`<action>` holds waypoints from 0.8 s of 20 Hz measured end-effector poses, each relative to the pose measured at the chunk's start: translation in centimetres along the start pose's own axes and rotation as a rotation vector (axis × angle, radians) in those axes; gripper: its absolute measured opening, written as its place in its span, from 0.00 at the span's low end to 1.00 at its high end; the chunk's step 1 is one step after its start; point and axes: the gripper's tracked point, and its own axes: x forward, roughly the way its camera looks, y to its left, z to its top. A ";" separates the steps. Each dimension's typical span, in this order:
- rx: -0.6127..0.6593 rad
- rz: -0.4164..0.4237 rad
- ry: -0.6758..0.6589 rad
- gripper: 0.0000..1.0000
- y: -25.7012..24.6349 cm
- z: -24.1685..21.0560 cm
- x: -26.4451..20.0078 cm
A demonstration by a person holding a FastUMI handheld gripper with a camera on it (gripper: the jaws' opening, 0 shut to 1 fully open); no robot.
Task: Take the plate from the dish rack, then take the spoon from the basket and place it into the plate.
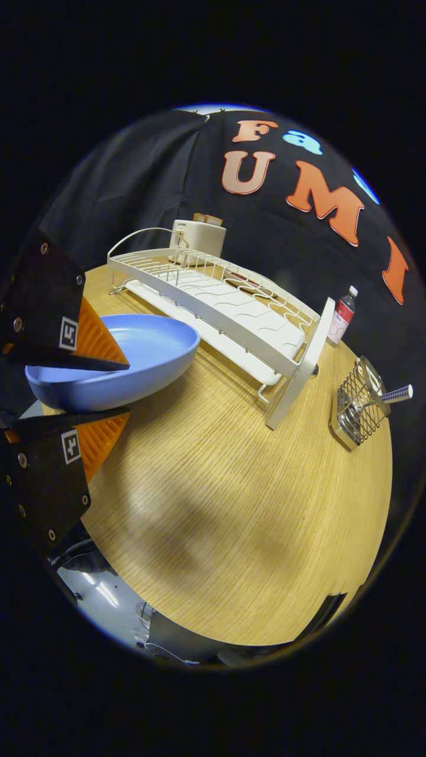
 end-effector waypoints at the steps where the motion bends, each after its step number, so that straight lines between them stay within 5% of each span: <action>1: -0.007 -0.004 -0.004 0.40 -0.1 0.3 -0.4; 11: -0.205 -0.081 -0.147 0.97 -0.4 6.5 -5.7; 16: -0.410 -0.160 -0.281 0.99 0.5 12.2 -8.5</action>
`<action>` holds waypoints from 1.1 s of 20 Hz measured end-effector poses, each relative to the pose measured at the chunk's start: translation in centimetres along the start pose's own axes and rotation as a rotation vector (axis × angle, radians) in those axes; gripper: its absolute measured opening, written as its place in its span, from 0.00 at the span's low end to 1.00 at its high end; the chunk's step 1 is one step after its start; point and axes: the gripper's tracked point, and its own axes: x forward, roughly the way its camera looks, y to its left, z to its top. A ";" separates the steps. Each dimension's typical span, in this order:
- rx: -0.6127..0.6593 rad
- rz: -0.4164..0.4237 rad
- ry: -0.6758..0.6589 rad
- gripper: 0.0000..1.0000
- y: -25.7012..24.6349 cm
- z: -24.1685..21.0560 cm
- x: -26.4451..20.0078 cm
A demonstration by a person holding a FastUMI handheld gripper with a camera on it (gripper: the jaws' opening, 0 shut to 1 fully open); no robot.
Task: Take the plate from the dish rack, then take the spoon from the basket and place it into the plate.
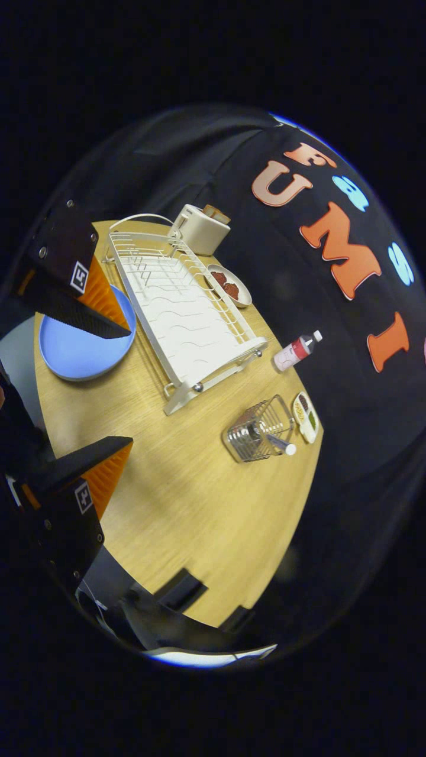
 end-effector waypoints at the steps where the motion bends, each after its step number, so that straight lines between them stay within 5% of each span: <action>1: -0.057 -0.020 -0.046 0.99 -0.3 1.9 -0.1; 7: -0.322 -0.075 -0.260 0.99 -2.0 10.7 -0.2; 16: -0.443 0.007 -0.349 0.98 -6.2 16.0 6.5; 22: -0.486 0.105 -0.324 0.63 -7.1 15.8 10.6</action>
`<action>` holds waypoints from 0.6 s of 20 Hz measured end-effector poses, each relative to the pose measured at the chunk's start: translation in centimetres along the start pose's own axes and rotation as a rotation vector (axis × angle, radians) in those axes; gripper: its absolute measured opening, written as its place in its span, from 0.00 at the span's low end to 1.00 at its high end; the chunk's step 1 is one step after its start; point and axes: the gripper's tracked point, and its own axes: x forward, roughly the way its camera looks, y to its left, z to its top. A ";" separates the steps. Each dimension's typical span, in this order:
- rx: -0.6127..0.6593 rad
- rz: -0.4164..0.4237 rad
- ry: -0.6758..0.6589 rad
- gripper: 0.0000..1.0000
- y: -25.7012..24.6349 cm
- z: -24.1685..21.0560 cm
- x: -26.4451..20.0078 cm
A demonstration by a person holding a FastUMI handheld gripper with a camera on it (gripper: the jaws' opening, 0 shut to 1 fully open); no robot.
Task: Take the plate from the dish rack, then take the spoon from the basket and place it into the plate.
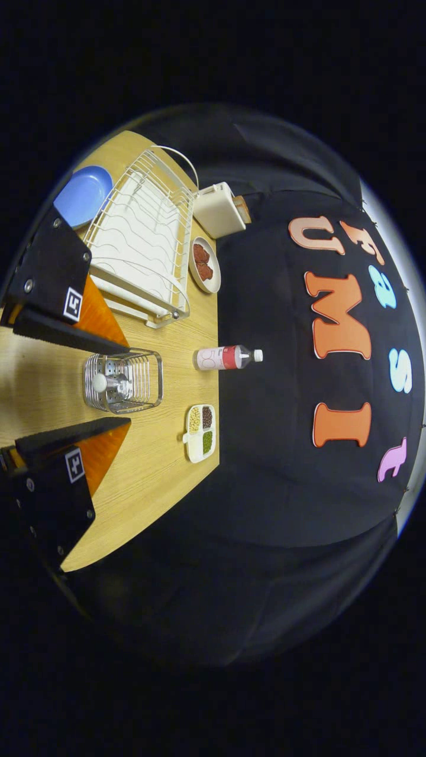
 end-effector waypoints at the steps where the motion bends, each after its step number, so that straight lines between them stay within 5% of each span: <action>1: -0.011 0.017 0.004 0.54 0.1 -0.2 0.5; 7: -0.025 0.040 -0.005 0.14 0.2 -0.3 1.7; 12: -0.029 -0.001 -0.026 0.06 -0.2 0.9 0.9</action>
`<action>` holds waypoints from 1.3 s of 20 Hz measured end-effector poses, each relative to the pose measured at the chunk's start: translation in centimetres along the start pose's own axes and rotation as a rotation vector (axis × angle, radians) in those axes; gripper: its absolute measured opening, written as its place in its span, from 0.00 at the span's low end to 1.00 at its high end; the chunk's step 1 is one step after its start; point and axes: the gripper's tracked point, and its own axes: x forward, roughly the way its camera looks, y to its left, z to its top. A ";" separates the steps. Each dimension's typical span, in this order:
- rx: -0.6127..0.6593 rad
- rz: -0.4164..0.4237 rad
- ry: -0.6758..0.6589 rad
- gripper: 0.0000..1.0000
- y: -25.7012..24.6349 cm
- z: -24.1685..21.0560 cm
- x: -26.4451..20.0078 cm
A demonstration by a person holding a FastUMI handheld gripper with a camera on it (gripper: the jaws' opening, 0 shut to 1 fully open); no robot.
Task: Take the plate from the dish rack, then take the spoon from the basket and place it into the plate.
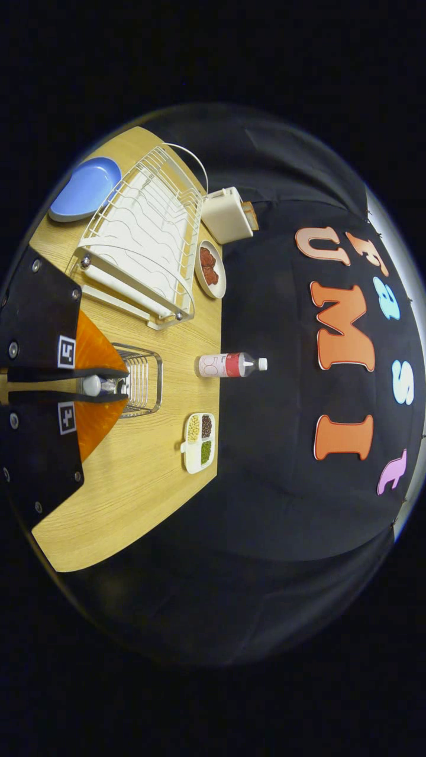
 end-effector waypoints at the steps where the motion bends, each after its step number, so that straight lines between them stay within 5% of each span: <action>1: -0.011 -0.010 -0.010 0.06 0.0 0.5 -0.3; 13: 0.006 -0.077 -0.119 0.06 3.9 7.6 -8.4; 26: 0.023 0.150 -0.170 0.06 22.1 8.1 -16.2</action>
